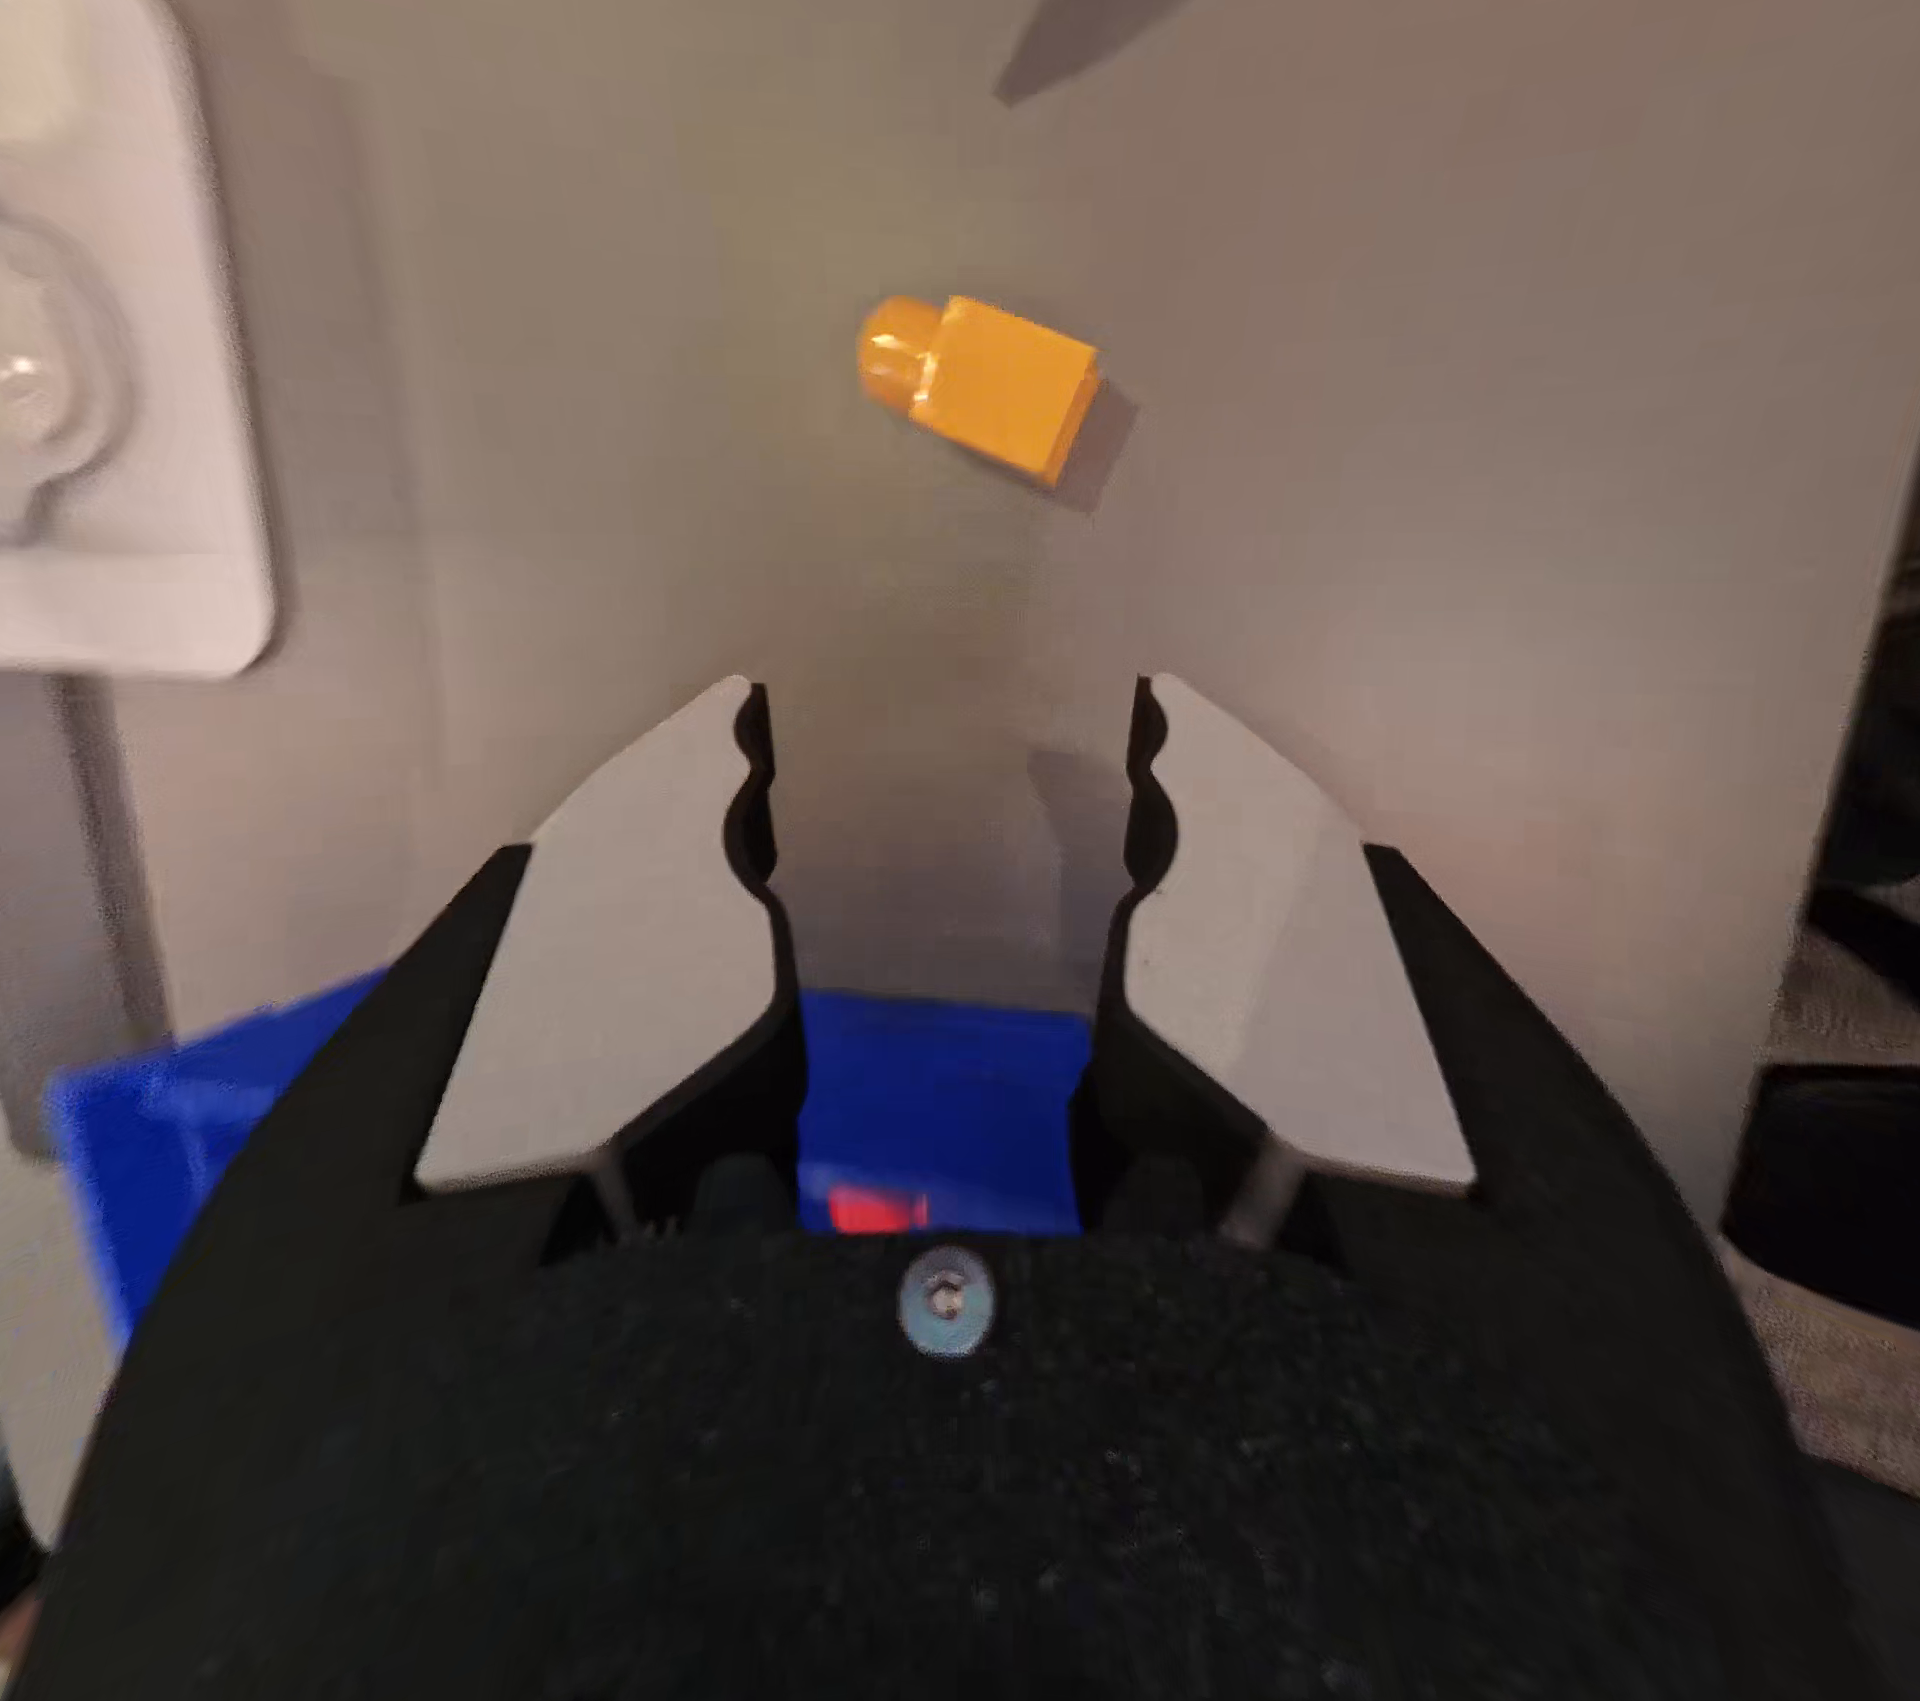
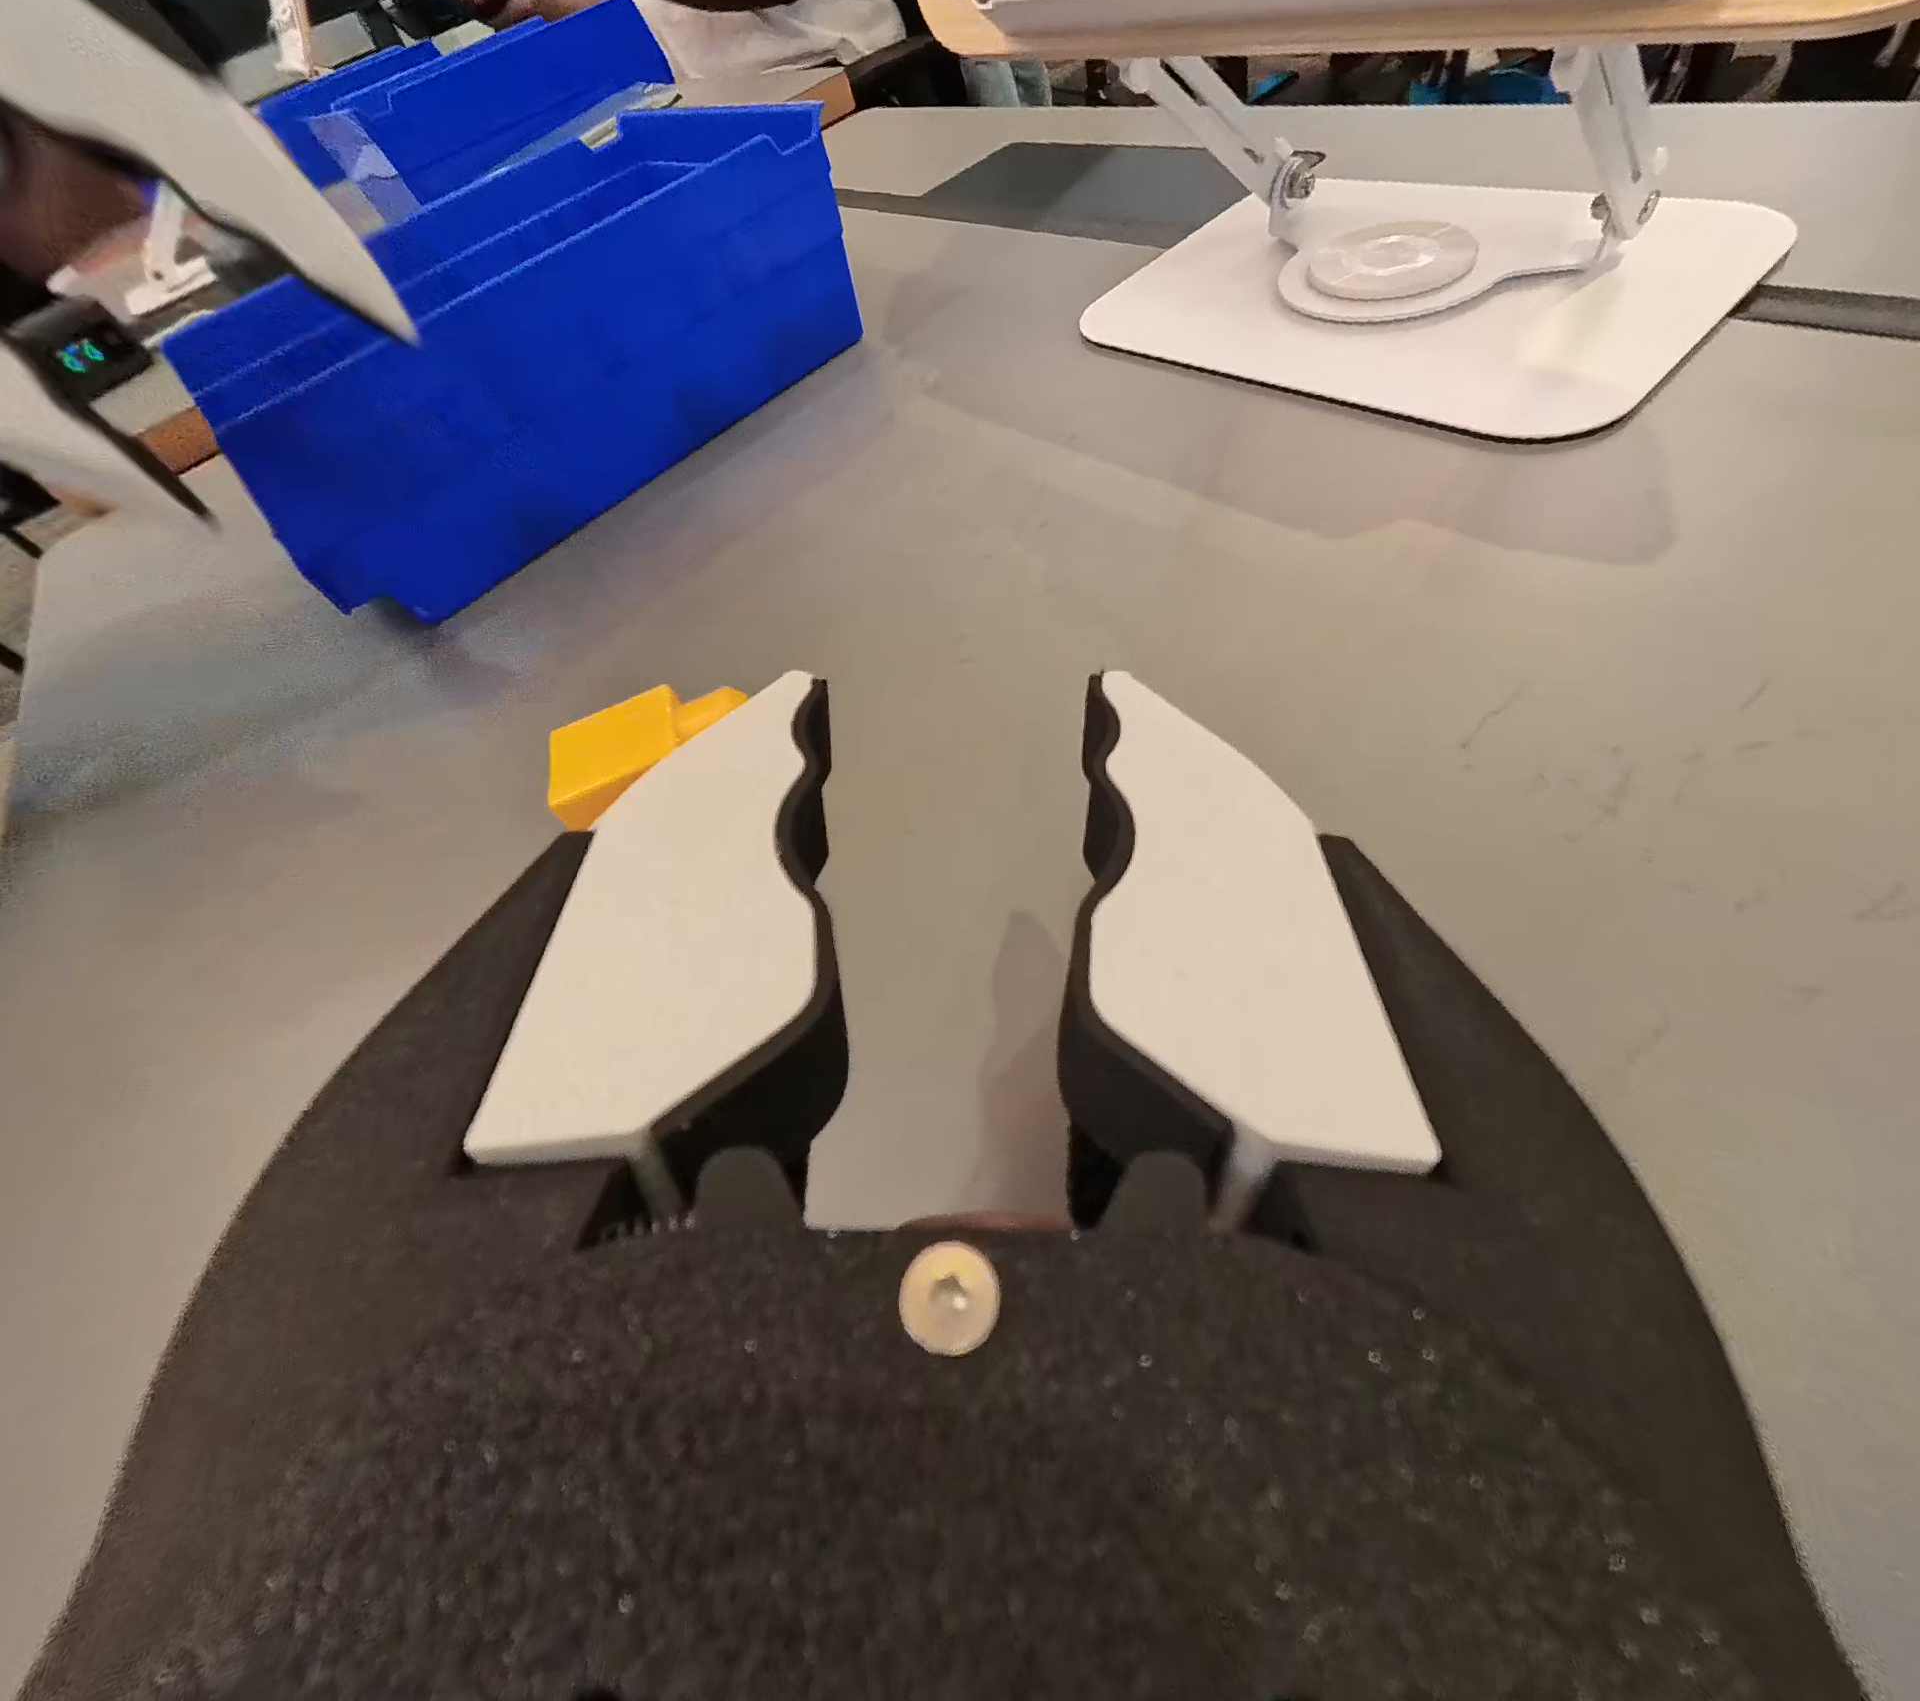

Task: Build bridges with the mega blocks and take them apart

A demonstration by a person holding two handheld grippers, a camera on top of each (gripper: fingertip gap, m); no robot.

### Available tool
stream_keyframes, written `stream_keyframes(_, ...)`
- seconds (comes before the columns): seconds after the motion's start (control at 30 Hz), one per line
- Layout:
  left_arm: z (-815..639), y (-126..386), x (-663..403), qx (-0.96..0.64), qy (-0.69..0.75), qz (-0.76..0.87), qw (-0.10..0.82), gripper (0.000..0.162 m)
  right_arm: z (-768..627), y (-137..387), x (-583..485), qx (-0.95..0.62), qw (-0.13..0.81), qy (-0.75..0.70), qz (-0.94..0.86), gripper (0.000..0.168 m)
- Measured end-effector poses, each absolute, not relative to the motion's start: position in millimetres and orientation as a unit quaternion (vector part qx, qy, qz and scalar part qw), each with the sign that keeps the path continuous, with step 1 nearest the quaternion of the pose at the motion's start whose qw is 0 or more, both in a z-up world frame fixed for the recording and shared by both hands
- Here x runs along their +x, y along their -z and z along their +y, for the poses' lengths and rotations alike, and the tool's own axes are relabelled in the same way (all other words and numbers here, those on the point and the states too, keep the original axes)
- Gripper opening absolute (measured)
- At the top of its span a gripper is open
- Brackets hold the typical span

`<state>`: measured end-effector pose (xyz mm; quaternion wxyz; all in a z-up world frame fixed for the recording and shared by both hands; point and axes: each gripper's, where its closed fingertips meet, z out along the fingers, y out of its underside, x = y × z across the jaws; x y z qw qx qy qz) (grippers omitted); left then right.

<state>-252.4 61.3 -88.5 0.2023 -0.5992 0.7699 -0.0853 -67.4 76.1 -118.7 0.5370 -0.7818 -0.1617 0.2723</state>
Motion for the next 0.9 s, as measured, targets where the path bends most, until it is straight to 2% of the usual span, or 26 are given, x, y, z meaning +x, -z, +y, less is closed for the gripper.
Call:
stream_keyframes(0.13,95.7,17.7,-321.2,-0.679,0.092,0.669,0.288,0.07,76.6,121.1,-68.9,-0.784,0.53,-0.281,-0.158,0.047)
stream_keyframes(0.17,104.0,11.2,-341.6,-0.696,0.089,0.648,0.296,0.076,77.1,122.2,-69.0,-0.786,0.528,-0.281,-0.158,0.047)
stream_keyframes(0.23,124.5,8.4,-376.3,-0.726,0.077,0.606,0.316,0.077,78.1,123.8,-69.6,-0.787,0.526,-0.281,-0.158,0.047)
stream_keyframes(0.37,171.9,45.1,-418.1,-0.78,0.041,0.545,0.305,0.074,81.6,127.5,-70.6,-0.792,0.52,-0.278,-0.157,0.046)
stream_keyframes(0.43,196.9,76.1,-433.0,-0.807,0.006,0.527,0.266,0.075,83.0,128.3,-70.8,-0.793,0.518,-0.278,-0.157,0.045)
stream_keyframes(0.57,224.1,124.6,-435.8,-0.864,0.028,0.472,0.175,0.078,83.6,128.4,-68.8,-0.793,0.517,-0.284,-0.15,0.045)
stream_keyframes(0.77,239.6,151.8,-431.2,-0.885,0.022,0.441,0.148,0.074,79.7,126.7,-70.2,-0.791,0.513,-0.301,-0.147,0.045)
stream_keyframes(0.83,245.9,157.0,-435.0,-0.89,0.004,0.431,0.148,0.063,78.1,127.4,-73.2,-0.791,0.51,-0.301,-0.153,0.045)
stream_keyframes(0.9,245.1,155.9,-435.6,-0.891,0.003,0.43,0.142,0.06,76.6,128.5,-74.8,-0.793,0.509,-0.294,-0.161,0.045)
